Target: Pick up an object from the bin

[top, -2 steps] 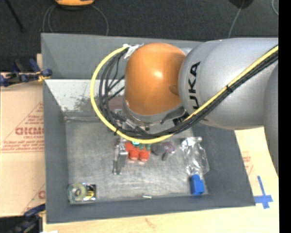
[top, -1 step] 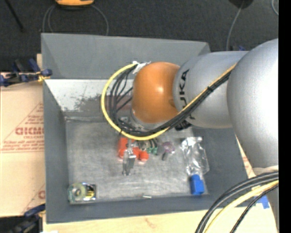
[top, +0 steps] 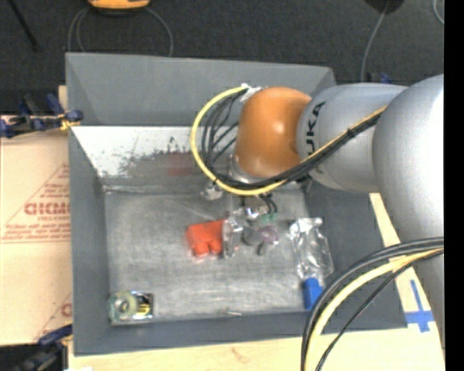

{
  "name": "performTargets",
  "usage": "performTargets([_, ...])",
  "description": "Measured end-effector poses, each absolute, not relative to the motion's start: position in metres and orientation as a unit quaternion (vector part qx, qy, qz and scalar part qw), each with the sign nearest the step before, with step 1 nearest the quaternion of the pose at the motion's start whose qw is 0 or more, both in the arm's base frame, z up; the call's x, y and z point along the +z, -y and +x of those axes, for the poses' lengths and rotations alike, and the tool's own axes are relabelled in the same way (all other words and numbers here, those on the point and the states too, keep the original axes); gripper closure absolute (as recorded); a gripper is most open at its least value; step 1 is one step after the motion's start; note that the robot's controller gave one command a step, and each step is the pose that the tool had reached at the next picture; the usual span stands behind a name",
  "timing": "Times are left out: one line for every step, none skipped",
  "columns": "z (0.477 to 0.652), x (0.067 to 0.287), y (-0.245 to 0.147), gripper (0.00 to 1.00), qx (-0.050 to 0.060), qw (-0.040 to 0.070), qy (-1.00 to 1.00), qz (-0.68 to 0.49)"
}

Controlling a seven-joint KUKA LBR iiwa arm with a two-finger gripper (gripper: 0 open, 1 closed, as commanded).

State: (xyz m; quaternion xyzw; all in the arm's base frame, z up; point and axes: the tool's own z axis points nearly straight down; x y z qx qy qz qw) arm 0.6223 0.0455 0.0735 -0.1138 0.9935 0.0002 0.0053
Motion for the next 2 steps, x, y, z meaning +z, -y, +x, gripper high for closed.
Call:
performTargets([0.625,0.076,-0.048,1.0,0.002,0.011,-0.994,-0.112])
performTargets([0.62,0.248,-0.036,1.0,-0.002,0.007,-0.987,-0.162])
